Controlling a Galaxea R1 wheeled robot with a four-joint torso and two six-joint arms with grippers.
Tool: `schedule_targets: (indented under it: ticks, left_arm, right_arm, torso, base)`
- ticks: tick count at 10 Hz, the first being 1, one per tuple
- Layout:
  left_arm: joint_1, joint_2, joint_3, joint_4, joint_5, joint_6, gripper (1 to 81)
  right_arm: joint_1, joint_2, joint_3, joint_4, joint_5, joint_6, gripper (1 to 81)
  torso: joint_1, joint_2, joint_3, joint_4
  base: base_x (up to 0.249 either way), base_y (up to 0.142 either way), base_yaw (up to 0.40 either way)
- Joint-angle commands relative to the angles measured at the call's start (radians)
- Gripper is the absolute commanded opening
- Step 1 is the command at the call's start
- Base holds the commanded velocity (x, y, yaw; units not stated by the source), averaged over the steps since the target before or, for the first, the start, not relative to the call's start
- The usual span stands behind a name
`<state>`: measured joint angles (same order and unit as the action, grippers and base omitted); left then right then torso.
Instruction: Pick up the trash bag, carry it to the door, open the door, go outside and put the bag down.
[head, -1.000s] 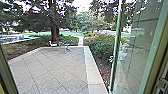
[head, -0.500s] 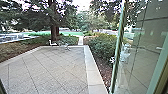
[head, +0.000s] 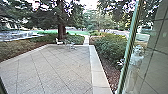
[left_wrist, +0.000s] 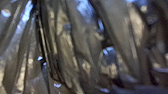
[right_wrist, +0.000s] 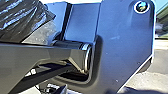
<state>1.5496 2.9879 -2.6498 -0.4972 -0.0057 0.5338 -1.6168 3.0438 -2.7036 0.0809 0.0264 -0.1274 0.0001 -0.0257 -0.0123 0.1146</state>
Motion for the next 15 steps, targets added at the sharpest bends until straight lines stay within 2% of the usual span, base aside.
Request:
schedule_targets:
  ticks: [1,2,3,15]
  left_arm:
    - [-0.039,0.013,0.013,-0.003,0.079,0.005,1.0]
    - [-0.039,0.013,0.013,-0.003,0.079,0.005,1.0]
    - [-0.039,0.013,0.013,-0.003,0.079,0.005,1.0]
    - [-0.039,0.013,0.013,-0.004,0.079,0.005,1.0]
  right_arm:
    - [0.039,-0.009,-0.004,-0.001,-0.059,-0.001,81.1]
    - [0.040,-0.009,-0.004,-0.003,-0.057,-0.001,81.1]
    - [0.040,-0.009,-0.004,-0.003,-0.059,-0.001,81.1]
    - [0.039,-0.009,-0.004,-0.004,-0.059,-0.001,81.1]
  torso:
    - [0.000,0.000,0.000,-0.005]
    - [0.000,0.000,0.000,0.020]
    - [0.000,0.000,0.000,0.030]
    - [0.001,0.001,0.000,0.029]
  base:
    - [0.090,0.000,0.000]
    - [0.090,0.000,0.000]
    - [0.090,0.000,0.000]
    - [0.094,0.000,0.000]
